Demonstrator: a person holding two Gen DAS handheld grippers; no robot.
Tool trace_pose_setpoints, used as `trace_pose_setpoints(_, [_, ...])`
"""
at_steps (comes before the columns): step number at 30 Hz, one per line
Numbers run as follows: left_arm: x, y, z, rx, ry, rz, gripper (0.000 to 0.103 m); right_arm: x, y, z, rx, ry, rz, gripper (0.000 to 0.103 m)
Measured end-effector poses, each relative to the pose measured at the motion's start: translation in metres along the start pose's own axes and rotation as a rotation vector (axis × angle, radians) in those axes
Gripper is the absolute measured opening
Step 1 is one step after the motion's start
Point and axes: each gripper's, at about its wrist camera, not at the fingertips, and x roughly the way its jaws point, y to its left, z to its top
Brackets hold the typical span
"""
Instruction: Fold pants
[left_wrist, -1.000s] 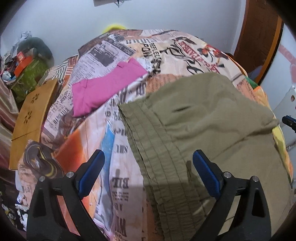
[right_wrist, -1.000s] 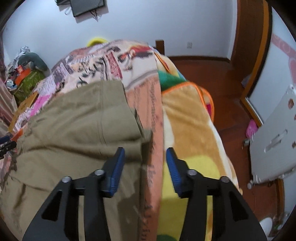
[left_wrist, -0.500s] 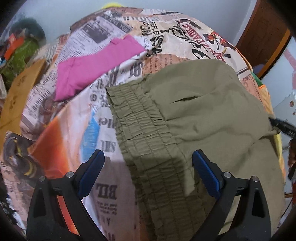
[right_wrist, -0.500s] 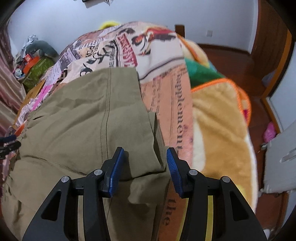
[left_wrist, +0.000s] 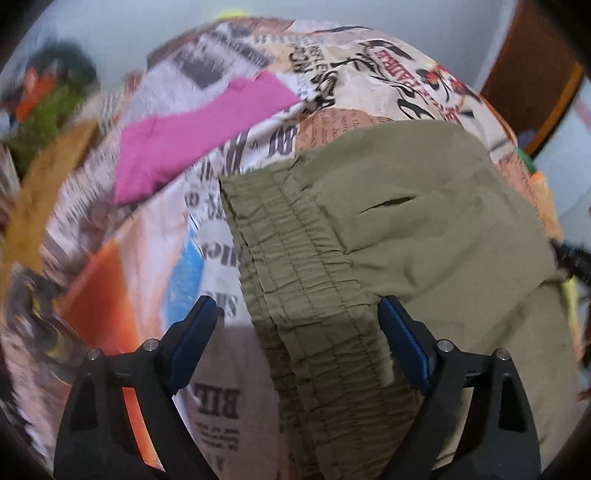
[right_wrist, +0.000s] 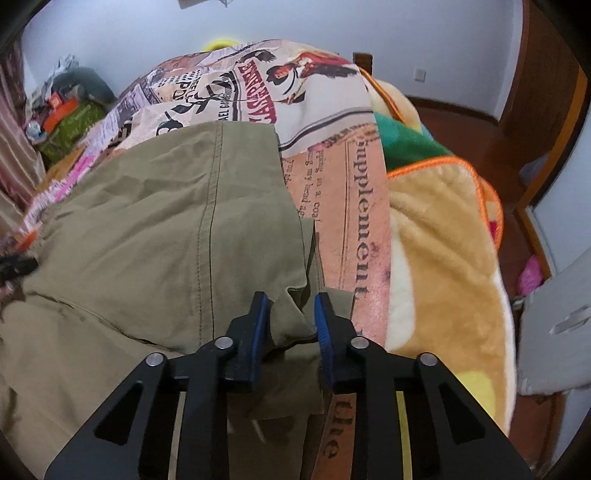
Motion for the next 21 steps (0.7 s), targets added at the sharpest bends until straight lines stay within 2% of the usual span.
trace_pose_setpoints(3, [-0.004,-0.014,-0.001,0.093,-0.041,0.098,0.091,0.001,0.005,0.000,-0.047,-0.013,-0.047,0.020])
trace_pose_setpoints(5, [-0.005,-0.014,0.001,0.104,-0.041,0.116,0.091,0.001,0.007,0.001,-0.063,-0.013,-0.066,0.019])
trace_pose_setpoints(14, [-0.003,0.001,0.003,0.065,-0.004,0.052,0.090,-0.001,0.014,-0.004,-0.096,0.023,-0.077,0.018])
trace_pose_setpoints(21, [-0.004,0.005,-0.002,0.048,-0.022,0.015,0.092,0.001,0.015,-0.002,-0.077,0.043,-0.089,0.018])
